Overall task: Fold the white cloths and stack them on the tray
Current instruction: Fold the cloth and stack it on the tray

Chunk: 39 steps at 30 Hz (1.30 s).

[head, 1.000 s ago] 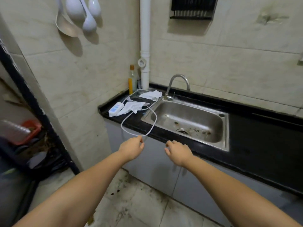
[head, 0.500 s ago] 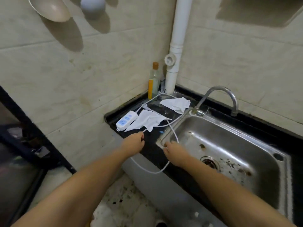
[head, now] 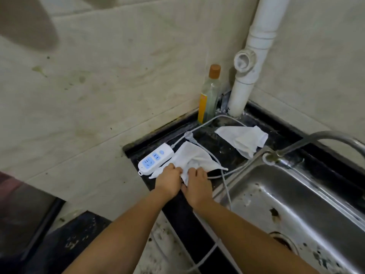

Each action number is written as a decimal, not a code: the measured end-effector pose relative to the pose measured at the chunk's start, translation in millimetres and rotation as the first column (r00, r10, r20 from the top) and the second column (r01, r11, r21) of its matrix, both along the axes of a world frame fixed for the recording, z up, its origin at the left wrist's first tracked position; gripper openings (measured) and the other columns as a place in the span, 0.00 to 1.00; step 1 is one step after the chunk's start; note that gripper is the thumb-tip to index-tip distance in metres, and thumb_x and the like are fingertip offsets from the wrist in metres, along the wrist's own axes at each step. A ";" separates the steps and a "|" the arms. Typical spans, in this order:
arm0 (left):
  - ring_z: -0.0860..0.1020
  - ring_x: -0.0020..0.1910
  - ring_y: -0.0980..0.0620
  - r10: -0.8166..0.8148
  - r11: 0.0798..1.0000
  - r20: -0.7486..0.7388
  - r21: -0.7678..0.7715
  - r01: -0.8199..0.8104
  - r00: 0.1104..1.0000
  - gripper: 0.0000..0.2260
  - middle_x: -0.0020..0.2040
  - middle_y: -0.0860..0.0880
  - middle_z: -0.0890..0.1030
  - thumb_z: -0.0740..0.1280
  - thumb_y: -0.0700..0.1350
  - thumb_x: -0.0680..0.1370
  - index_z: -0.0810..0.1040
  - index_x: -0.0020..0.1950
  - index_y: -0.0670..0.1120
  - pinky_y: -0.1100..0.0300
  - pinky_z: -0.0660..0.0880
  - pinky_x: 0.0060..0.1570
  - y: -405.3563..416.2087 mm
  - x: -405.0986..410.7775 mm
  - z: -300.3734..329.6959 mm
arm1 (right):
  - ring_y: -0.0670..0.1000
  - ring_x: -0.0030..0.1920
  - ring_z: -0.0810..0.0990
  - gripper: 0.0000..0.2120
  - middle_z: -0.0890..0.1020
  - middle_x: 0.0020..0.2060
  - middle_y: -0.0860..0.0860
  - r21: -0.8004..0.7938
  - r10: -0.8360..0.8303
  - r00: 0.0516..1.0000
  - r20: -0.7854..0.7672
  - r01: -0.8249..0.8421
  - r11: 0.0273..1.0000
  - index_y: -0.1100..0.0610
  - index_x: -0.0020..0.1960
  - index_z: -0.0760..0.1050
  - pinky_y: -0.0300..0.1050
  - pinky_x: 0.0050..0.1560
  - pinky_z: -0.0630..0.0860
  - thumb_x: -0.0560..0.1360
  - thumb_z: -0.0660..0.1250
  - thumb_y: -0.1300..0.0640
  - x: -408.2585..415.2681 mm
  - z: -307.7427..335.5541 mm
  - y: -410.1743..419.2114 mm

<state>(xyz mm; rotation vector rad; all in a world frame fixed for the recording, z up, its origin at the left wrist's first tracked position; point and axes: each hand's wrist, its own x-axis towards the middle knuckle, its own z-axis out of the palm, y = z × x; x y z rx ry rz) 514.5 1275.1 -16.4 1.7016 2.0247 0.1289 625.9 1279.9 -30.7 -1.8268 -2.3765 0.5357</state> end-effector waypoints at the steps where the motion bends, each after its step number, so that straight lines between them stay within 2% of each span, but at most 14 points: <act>1: 0.73 0.56 0.44 0.008 1.000 0.002 0.003 -0.008 1.000 0.13 0.57 0.44 0.71 0.58 0.43 0.79 0.75 0.62 0.46 0.52 0.73 0.53 0.8 -0.2 -2.1 | 0.60 0.62 0.71 0.18 0.73 0.59 0.60 0.025 0.007 1.000 -0.021 -0.006 1.000 0.59 0.61 0.70 0.54 0.53 0.73 0.76 0.64 0.50 0.5 -3.3 2.4; 6: 0.75 0.52 0.44 0.020 0.994 0.050 0.107 -0.025 0.999 0.09 0.52 0.43 0.76 0.58 0.42 0.80 0.78 0.51 0.42 0.52 0.72 0.50 -0.5 -4.2 3.1 | 0.61 0.47 0.79 0.07 0.78 0.46 0.59 0.169 0.051 0.994 -0.092 -0.034 0.985 0.61 0.48 0.77 0.52 0.40 0.75 0.74 0.67 0.57 13.4 0.6 13.2; 11: 0.77 0.47 0.41 0.026 0.962 0.126 0.266 -0.059 0.992 0.07 0.47 0.42 0.80 0.59 0.42 0.79 0.75 0.46 0.42 0.49 0.74 0.47 0.1 6.8 44.5 | 0.59 0.48 0.75 0.10 0.78 0.45 0.59 0.192 0.069 0.957 -0.282 -0.014 0.981 0.63 0.47 0.77 0.53 0.48 0.73 0.79 0.59 0.59 38.4 46.8 19.3; 16: 0.76 0.49 0.42 -0.147 0.937 0.200 0.341 0.071 0.969 0.06 0.48 0.41 0.79 0.61 0.40 0.78 0.76 0.49 0.39 0.51 0.71 0.48 -16.4 26.2 95.2 | 0.52 0.46 0.75 0.10 0.79 0.46 0.55 0.138 -0.077 0.829 -0.555 0.183 0.973 0.62 0.51 0.78 0.43 0.46 0.69 0.80 0.59 0.59 73.8 106.4 -17.0; 18: 0.76 0.48 0.43 -0.245 0.925 0.193 0.341 0.169 0.950 0.06 0.45 0.40 0.79 0.63 0.39 0.77 0.77 0.42 0.40 0.53 0.70 0.46 -29.6 33.3 107.1 | 0.49 0.46 0.74 0.10 0.79 0.45 0.53 0.145 -0.129 0.775 -0.619 0.274 0.951 0.62 0.50 0.78 0.40 0.45 0.66 0.80 0.59 0.60 89.8 126.3 -41.0; 19: 0.75 0.45 0.42 -0.298 0.914 0.181 0.337 0.226 0.937 0.08 0.41 0.38 0.78 0.63 0.39 0.76 0.74 0.36 0.41 0.53 0.69 0.44 -37.8 38.0 112.5 | 0.49 0.45 0.74 0.10 0.79 0.44 0.53 0.142 -0.161 0.743 -0.650 0.327 0.934 0.63 0.50 0.78 0.40 0.44 0.66 0.79 0.59 0.61 98.6 134.4 -54.7; 22: 0.69 0.36 0.47 -0.419 0.876 0.214 0.352 0.330 0.882 0.15 0.32 0.38 0.73 0.63 0.41 0.76 0.68 0.30 0.43 0.55 0.62 0.38 -64.8 52.9 123.9 | 0.50 0.43 0.74 0.10 0.79 0.42 0.52 0.102 -0.272 0.626 -0.731 0.494 0.864 0.63 0.49 0.78 0.41 0.42 0.69 0.79 0.59 0.61 129.6 152.2 -100.7; 25: 0.72 0.39 0.51 -0.414 0.896 0.346 0.318 0.310 0.842 0.12 0.36 0.46 0.76 0.63 0.41 0.77 0.77 0.34 0.42 0.57 0.65 0.39 -86.7 73.0 132.5 | 0.48 0.41 0.73 0.09 0.78 0.40 0.52 0.058 -0.349 0.522 -0.778 0.614 0.787 0.62 0.47 0.77 0.33 0.38 0.69 0.79 0.59 0.60 167.2 162.2 -148.5; 27: 0.74 0.41 0.51 -0.415 0.903 0.455 0.314 0.294 0.788 0.10 0.39 0.45 0.78 0.65 0.42 0.77 0.80 0.41 0.37 0.58 0.67 0.40 -95.9 93.6 139.1 | 0.48 0.40 0.73 0.09 0.78 0.39 0.53 0.019 -0.394 0.442 -0.806 0.685 0.728 0.63 0.46 0.77 0.40 0.41 0.70 0.78 0.60 0.59 194.6 168.4 -179.6; 31: 0.74 0.40 0.53 -0.492 0.870 0.560 0.338 0.358 0.667 0.07 0.38 0.48 0.78 0.67 0.44 0.76 0.79 0.40 0.43 0.60 0.69 0.41 -119.5 151.3 153.3 | 0.48 0.38 0.74 0.07 0.77 0.35 0.51 -0.070 -0.448 0.255 -0.857 0.803 0.591 0.59 0.42 0.77 0.44 0.42 0.70 0.77 0.62 0.59 253.7 176.1 -244.2; 33: 0.74 0.37 0.53 -0.500 0.865 0.605 0.312 0.393 0.620 0.08 0.37 0.47 0.77 0.66 0.42 0.78 0.79 0.40 0.41 0.62 0.69 0.38 -137.0 186.7 159.4 | 0.52 0.39 0.75 0.08 0.78 0.36 0.54 -0.142 -0.465 0.141 -0.874 0.842 0.520 0.58 0.41 0.78 0.47 0.44 0.73 0.76 0.63 0.58 285.7 177.2 -276.4; 35: 0.73 0.33 0.54 -0.479 0.870 0.662 0.274 0.409 0.576 0.11 0.33 0.48 0.76 0.65 0.41 0.78 0.77 0.35 0.42 0.66 0.70 0.34 -156.4 224.5 164.9 | 0.54 0.42 0.78 0.08 0.81 0.39 0.56 -0.195 -0.475 0.057 -0.878 0.864 0.464 0.56 0.41 0.80 0.52 0.48 0.77 0.75 0.64 0.57 317.7 178.1 -307.6; 36: 0.74 0.33 0.53 -0.463 0.873 0.694 0.249 0.420 0.551 0.12 0.33 0.48 0.77 0.64 0.41 0.79 0.76 0.35 0.44 0.66 0.71 0.35 -165.5 244.5 166.4 | 0.55 0.44 0.79 0.07 0.81 0.41 0.56 -0.210 -0.479 0.028 -0.877 0.875 0.436 0.55 0.42 0.80 0.54 0.50 0.78 0.76 0.64 0.57 333.2 178.6 -322.8; 39: 0.77 0.41 0.49 -0.437 0.857 0.763 0.191 0.479 0.476 0.08 0.39 0.47 0.80 0.63 0.42 0.80 0.79 0.43 0.45 0.56 0.74 0.44 -190.8 306.4 165.9 | 0.55 0.48 0.82 0.07 0.83 0.45 0.55 -0.208 -0.493 -0.003 -0.870 0.909 0.362 0.57 0.49 0.80 0.53 0.54 0.79 0.77 0.64 0.57 381.2 179.8 -366.6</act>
